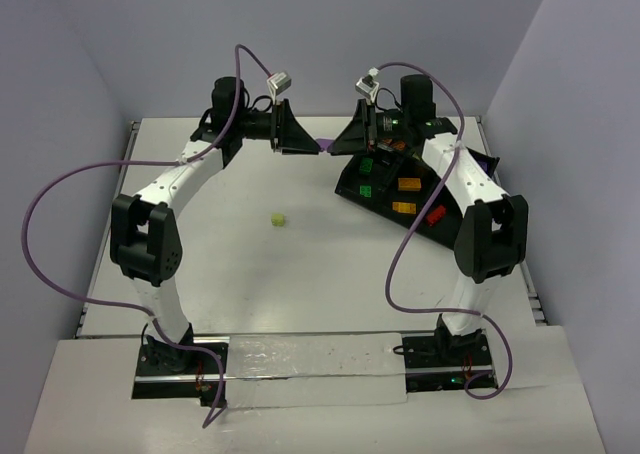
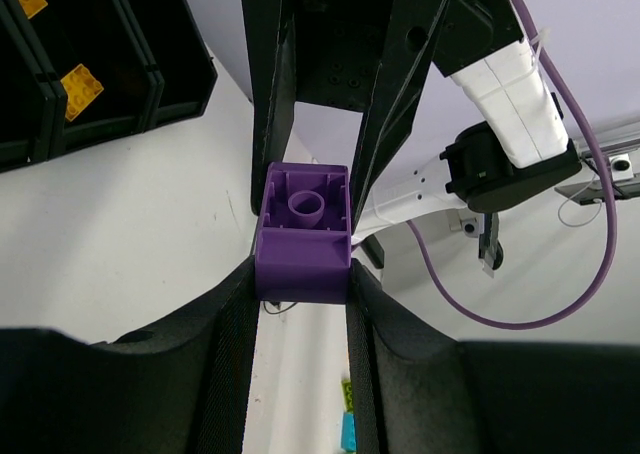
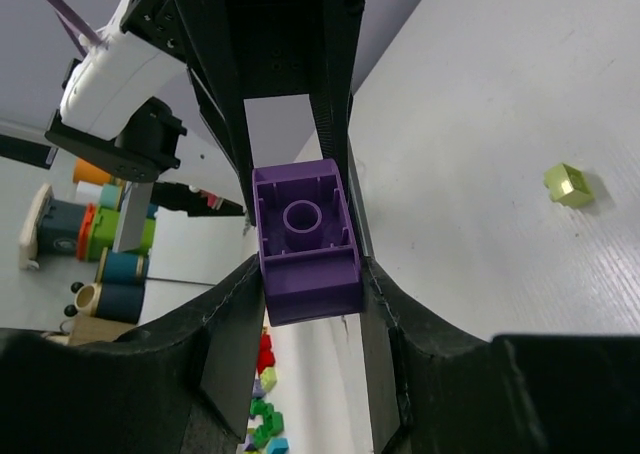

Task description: Sort the legos into containers by color

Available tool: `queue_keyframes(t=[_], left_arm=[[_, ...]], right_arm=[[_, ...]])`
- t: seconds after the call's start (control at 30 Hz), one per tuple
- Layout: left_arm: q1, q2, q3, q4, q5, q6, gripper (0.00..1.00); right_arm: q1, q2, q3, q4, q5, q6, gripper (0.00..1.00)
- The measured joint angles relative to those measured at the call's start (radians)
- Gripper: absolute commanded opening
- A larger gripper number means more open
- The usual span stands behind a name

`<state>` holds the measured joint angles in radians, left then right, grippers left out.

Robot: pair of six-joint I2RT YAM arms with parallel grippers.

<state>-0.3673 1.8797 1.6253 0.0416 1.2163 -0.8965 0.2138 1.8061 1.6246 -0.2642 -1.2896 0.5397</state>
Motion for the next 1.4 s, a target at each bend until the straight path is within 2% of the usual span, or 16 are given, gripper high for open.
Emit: queue_keyframes(t=[0.03,0.07,0.1,0.13,0.2,0.4,0.53,0.6,0.73,0.83,0.97,1.1,1.3,1.4], left_arm=[[0.001,0.0,0.0,0.001,0.0,0.0,0.2],[0.001,0.0,0.0,-0.001,-0.002,0.001,0.39],[0.002,0.0,0.0,-0.004,-0.004,0.004,0.65],[0.002,0.0,0.0,-0.008,-0.005,0.008,0.83],[0.002,0.0,0.004,-0.032,-0.014,0.025,0.99],[0.028,0.0,0.02,-0.186,-0.097,0.126,0.99],[0.09,-0.001,0.02,-0.274,-0.168,0.181,0.99],[0.121,-0.004,0.02,-0.319,-0.216,0.204,0.99],[0.15,-0.005,0.037,-0.424,-0.349,0.253,0.99],[0.148,-0.005,0.05,-0.477,-0.418,0.278,0.99],[0.145,-0.006,0.058,-0.528,-0.476,0.301,0.99],[0.145,-0.006,0.07,-0.575,-0.511,0.323,0.99],[0.144,-0.003,0.111,-0.652,-0.563,0.367,0.98],[0.139,0.002,0.129,-0.687,-0.598,0.39,0.98]], right_arm=[[0.0,0.0,-0.007,0.019,-0.002,0.013,0.0],[0.0,0.0,-0.013,0.033,-0.004,0.023,0.0],[0.0,0.0,-0.018,0.041,-0.004,0.028,0.0],[0.0,0.0,-0.021,0.045,-0.004,0.031,0.0],[0.0,0.0,-0.023,0.037,0.008,0.026,0.0],[-0.028,-0.002,-0.022,-0.107,0.162,-0.064,0.0],[-0.106,-0.015,-0.029,-0.197,0.316,-0.091,0.0],[-0.159,-0.036,-0.034,-0.237,0.435,-0.092,0.0],[-0.276,-0.132,-0.069,-0.321,0.808,-0.064,0.0],[-0.356,-0.221,-0.106,-0.359,1.03,-0.033,0.0],[-0.445,-0.28,-0.115,-0.386,1.235,-0.006,0.0],[-0.502,-0.261,-0.115,-0.395,1.333,-0.004,0.0],[-0.528,-0.158,-0.104,-0.395,1.373,-0.005,0.0],[-0.529,-0.087,-0.085,-0.393,1.373,-0.005,0.08]])
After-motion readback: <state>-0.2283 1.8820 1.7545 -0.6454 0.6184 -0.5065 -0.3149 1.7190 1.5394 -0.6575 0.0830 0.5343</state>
